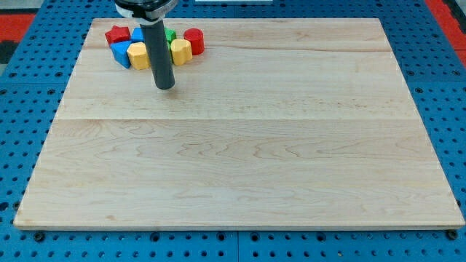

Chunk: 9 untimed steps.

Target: Move arm into group of blocks

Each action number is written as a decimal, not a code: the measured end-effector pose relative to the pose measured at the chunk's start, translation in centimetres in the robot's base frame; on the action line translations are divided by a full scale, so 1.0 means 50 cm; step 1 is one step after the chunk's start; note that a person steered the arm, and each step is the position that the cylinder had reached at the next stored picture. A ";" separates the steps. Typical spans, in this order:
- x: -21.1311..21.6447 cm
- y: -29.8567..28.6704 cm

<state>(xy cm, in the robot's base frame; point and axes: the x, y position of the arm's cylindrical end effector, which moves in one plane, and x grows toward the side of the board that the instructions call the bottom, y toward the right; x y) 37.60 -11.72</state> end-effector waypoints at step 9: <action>-0.092 -0.374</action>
<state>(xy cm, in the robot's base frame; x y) 32.99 -30.44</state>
